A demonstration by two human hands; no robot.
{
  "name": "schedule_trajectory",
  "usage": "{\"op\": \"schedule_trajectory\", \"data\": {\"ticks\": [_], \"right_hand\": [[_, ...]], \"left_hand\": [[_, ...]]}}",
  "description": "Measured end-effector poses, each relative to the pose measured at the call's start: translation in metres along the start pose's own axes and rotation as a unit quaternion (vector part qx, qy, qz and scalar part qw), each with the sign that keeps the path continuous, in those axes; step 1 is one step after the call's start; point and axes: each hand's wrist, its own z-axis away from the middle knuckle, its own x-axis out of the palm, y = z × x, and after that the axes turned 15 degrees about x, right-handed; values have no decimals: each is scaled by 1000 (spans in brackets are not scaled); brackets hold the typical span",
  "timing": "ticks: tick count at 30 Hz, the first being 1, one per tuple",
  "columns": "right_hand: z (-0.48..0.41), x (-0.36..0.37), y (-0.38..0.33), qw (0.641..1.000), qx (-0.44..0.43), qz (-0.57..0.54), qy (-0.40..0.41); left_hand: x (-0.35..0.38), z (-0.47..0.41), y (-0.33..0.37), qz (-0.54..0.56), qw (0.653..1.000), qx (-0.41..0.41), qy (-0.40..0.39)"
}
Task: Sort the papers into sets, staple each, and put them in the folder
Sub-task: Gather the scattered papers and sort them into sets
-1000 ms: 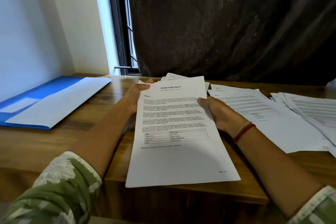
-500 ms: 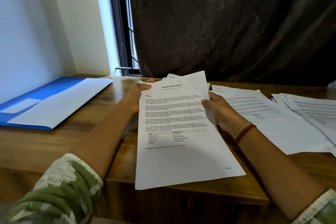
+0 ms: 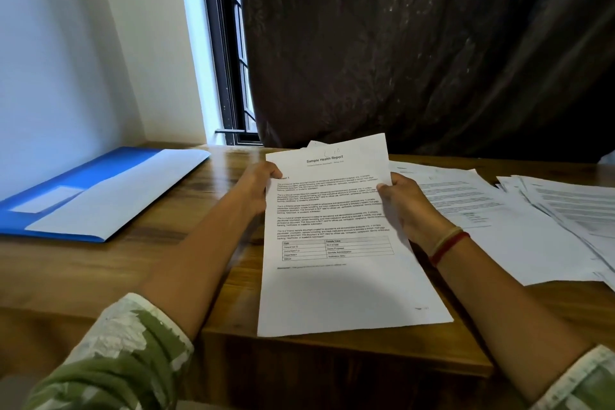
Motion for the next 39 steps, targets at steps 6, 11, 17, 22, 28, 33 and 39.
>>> {"op": "schedule_trajectory", "data": {"ticks": [6,11,17,22,28,33,39], "right_hand": [[3,-1,-2,999,-7,-33,14],[9,24,0,999,-5,-42,4],[24,91,-25,990,7,-107,-96],[26,148,-38,987,19,-68,-145],[1,182,-17,995,7,-11,-103],[-13,184,-4,997,-26,62,-34],[-12,183,-1,985,-105,135,8]], "left_hand": [[-21,27,-4,-178,984,-11,-13],[-59,46,-2,-199,978,33,43],[-114,28,5,-305,936,110,133],[-158,4,21,-432,873,110,196],[-181,-19,12,-521,817,82,234],[-181,-33,0,-541,806,93,224],[-174,-39,-12,-569,782,120,223]]}}
